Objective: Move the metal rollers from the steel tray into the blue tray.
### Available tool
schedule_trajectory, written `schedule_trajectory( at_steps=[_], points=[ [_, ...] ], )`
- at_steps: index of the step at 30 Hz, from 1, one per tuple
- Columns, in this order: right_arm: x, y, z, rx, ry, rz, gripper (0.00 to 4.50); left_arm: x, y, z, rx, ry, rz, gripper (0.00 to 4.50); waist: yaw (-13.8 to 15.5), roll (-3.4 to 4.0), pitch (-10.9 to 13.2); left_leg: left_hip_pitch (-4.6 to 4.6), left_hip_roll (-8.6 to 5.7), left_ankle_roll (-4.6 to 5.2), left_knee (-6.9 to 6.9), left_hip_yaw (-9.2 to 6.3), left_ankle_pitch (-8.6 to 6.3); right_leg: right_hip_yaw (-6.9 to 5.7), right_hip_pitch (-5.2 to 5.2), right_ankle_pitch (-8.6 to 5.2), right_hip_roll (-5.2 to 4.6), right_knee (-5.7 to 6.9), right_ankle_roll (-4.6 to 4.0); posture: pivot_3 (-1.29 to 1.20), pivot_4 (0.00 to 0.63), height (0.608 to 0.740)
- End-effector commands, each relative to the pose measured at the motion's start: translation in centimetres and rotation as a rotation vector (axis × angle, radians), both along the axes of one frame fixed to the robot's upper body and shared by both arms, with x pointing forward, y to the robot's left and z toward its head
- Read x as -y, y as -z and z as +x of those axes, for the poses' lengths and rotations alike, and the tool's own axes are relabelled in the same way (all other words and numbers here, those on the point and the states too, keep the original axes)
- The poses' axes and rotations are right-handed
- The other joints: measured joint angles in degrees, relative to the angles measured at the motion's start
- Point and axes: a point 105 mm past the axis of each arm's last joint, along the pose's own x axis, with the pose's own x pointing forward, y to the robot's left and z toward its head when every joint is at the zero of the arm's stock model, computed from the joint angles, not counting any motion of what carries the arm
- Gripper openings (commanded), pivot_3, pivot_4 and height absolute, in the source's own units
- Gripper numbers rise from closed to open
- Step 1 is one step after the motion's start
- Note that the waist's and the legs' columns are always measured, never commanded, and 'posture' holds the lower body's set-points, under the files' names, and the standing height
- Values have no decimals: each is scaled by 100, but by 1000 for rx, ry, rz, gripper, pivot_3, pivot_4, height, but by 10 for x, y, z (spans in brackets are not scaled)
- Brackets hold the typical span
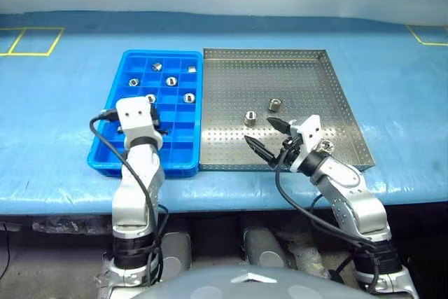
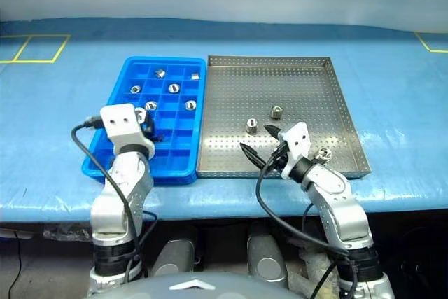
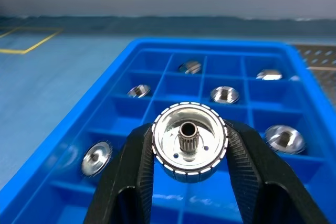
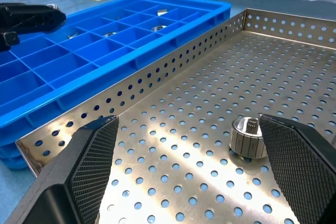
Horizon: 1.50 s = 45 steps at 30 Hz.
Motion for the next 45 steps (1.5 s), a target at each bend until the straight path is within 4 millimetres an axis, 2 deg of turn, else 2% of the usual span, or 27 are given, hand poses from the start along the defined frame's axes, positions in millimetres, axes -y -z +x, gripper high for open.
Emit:
schedule_trajectory(
  at_steps=[1,11,20,24,27,31,33,35,37,39,41,45],
  points=[
    [-3,-13,1,60,-21,14,4500,3,-11,-8,47,-48,-55,1694,47,-1,1,-1,0,0,0,1,0,0,-1,0,0,0,0,34,150,740],
    [-5,-9,1,48,-31,7,4500,-22,14,-31,-74,-219,-34,1694,86,-2,1,-2,0,-1,0,1,-1,-1,-2,-1,-1,-2,-1,33,150,740],
    [-4,-7,1,48,-25,5,4500,-17,32,-52,-169,-240,-40,1694,61,0,0,0,1,-2,-3,4,-2,-1,-3,-4,-5,-3,-5,38,150,740],
    [-4,-7,2,52,-26,5,4500,-17,39,-56,-203,-250,-80,1694,59,5,-3,4,1,-3,-3,5,-2,-2,-2,-4,-5,-2,-6,42,150,740],
    [-4,-7,3,55,-27,3,4500,-22,38,-54,-213,-260,-37,2669,60,9,-6,5,1,-3,-3,7,-3,-2,-2,-4,-7,-3,-6,43,150,740],
    [-4,-9,4,64,-17,2,4500,-23,34,-47,-183,-233,-76,3957,62,18,-10,5,1,-3,-4,7,-3,-2,-3,-5,-6,-2,-7,41,150,740],
    [-3,-10,4,75,-5,7,4500,-20,22,-35,-111,-157,-80,3957,64,18,-10,7,2,-4,-4,6,-2,-4,-2,-5,-6,1,-7,34,150,740],
    [-1,-13,6,90,17,17,4500,-4,-6,-17,25,22,-22,3957,89,9,-5,6,2,-5,-3,6,-1,-7,-3,-5,-5,1,-7,33,150,740],
    [1,-16,9,103,44,24,4500,20,-34,-2,154,223,-26,3957,111,-3,2,-3,2,-8,3,5,1,-9,-6,-5,-6,-1,-7,35,150,740],
    [2,-17,12,107,62,27,4500,42,-51,7,223,396,-10,3957,114,-4,3,-11,2,-7,6,6,1,-9,-10,-4,-6,-4,-7,28,150,740],
    [2,-21,15,114,79,46,4500,57,-60,12,263,515,20,3957,101,-3,2,-10,1,-5,4,11,0,-7,-9,-4,-9,-8,-7,20,150,740],
    [4,-18,23,96,143,19,4500,80,-54,22,242,665,43,3957,79,1,0,-5,2,-1,-22,12,-4,-5,-13,-4,-7,-10,-11,1,150,740]
  ],
)
